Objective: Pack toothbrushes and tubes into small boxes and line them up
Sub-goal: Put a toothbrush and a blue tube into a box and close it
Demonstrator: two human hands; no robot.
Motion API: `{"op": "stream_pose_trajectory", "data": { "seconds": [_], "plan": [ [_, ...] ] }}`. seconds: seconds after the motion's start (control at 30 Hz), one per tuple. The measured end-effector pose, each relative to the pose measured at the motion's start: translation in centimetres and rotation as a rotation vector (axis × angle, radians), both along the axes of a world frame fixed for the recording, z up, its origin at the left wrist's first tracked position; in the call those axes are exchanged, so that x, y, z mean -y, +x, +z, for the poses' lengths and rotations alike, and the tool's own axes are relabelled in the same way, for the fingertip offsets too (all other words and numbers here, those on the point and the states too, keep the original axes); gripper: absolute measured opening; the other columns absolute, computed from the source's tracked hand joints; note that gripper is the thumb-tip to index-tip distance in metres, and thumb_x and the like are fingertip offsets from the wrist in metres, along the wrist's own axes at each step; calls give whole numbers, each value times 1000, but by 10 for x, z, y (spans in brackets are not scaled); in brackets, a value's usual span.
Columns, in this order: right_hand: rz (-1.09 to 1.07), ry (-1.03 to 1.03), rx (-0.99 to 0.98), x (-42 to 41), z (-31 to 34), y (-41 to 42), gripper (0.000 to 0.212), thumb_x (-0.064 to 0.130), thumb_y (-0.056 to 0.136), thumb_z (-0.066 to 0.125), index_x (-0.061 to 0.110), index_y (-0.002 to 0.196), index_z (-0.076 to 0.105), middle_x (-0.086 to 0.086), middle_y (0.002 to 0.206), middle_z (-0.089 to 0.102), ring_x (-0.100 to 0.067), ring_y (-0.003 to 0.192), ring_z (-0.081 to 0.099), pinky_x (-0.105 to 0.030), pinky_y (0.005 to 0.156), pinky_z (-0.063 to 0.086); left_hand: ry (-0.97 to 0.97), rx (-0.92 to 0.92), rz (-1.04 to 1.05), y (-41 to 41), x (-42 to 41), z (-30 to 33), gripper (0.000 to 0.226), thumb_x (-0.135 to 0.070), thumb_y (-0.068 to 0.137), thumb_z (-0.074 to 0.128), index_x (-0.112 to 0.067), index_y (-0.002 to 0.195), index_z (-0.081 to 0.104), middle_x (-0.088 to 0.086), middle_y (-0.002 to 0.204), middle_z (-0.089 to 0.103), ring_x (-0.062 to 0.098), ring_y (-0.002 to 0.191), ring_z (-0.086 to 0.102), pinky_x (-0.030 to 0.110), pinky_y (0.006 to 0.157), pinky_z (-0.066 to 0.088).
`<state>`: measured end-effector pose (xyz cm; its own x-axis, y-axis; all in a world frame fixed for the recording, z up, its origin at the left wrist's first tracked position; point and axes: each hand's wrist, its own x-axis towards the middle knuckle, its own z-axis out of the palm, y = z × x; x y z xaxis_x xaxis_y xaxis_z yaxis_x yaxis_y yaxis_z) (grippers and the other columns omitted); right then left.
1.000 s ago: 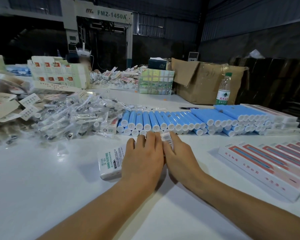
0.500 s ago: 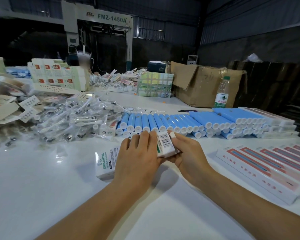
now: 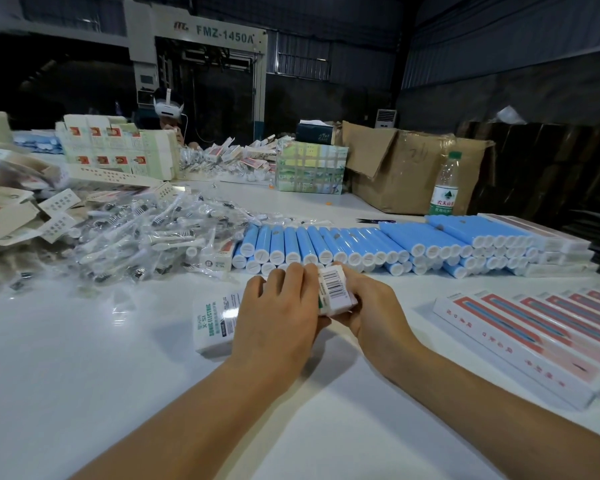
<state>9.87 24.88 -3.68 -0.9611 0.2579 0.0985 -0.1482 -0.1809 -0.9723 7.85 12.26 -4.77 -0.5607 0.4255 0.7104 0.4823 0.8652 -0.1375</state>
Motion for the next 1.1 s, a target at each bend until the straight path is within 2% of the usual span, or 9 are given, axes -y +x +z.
{"op": "stream_pose_trajectory", "data": {
  "seconds": [0.1, 0.2, 0.4, 0.5, 0.6, 0.67, 0.77, 0.97, 1.1],
  "plan": [
    [-70, 238, -55, -1, 0, 4, 34, 6, 94, 48, 31, 93, 72, 6, 89, 74, -5, 83, 68, -24, 70, 56, 21, 2, 37, -3, 5, 3, 70, -46, 56, 86, 0, 106, 68, 13, 89, 65, 29, 72, 63, 36, 59, 49],
    [-232, 431, -104, -2, -1, 6, 20, 14, 89, 63, 28, 76, 69, 7, 82, 71, 3, 69, 61, -14, 59, 49, 15, -2, 70, -4, 7, 3, 72, -49, 56, 85, -1, 107, 67, 12, 90, 65, 28, 72, 63, 37, 60, 49],
    [-379, 711, -279, 3, -7, 6, 27, 4, 86, 65, 26, 70, 60, 2, 78, 61, -4, 75, 54, -8, 64, 40, -63, -36, 77, -1, 4, 3, 76, -51, 52, 86, 1, 105, 67, 11, 87, 63, 26, 69, 60, 34, 57, 45],
    [-378, 708, -310, 4, -8, 7, 30, 2, 86, 64, 27, 70, 59, 3, 77, 60, -1, 73, 53, -7, 64, 39, -71, 1, 60, -1, 3, 5, 77, -52, 54, 85, 1, 107, 66, 12, 89, 62, 26, 71, 60, 35, 58, 46],
    [-336, 541, -266, 2, -4, 5, 27, 10, 91, 59, 27, 71, 65, 7, 72, 60, -1, 64, 52, -11, 60, 40, -49, 120, 59, 1, 1, 9, 77, -60, 84, 55, -7, 136, 38, 7, 121, 46, 22, 103, 52, 34, 80, 40],
    [-302, 362, -270, 2, 1, 5, 29, 16, 97, 50, 30, 79, 69, 14, 66, 59, -1, 60, 49, -15, 58, 41, 93, 158, 25, -3, 4, 16, 66, -63, 90, 34, -19, 137, 26, 0, 125, 36, 19, 111, 46, 30, 80, 33],
    [-286, 227, -331, -2, 4, 6, 29, 18, 101, 42, 29, 93, 67, 16, 71, 62, -2, 64, 50, -17, 59, 43, 571, 280, -183, -2, 13, 34, 54, -65, 83, 32, -25, 117, 46, -5, 105, 41, 20, 92, 53, 31, 66, 35],
    [-143, 431, -197, -3, -4, 4, 25, 18, 99, 45, 31, 95, 65, 24, 73, 62, 6, 68, 53, -11, 59, 42, 1914, 1192, -500, -15, 23, 46, 28, -47, 95, 48, -24, 89, 61, 6, 74, 72, 25, 79, 68, 38, 62, 51],
    [55, 617, -90, 9, -7, 6, 20, 51, 86, 53, 47, 105, 57, 19, 98, 57, 7, 82, 58, -14, 60, 48, 2095, 1383, -447, -16, 16, 27, 37, -47, 96, 46, -12, 93, 58, 18, 85, 70, 34, 83, 64, 45, 64, 50]
  ]
}}
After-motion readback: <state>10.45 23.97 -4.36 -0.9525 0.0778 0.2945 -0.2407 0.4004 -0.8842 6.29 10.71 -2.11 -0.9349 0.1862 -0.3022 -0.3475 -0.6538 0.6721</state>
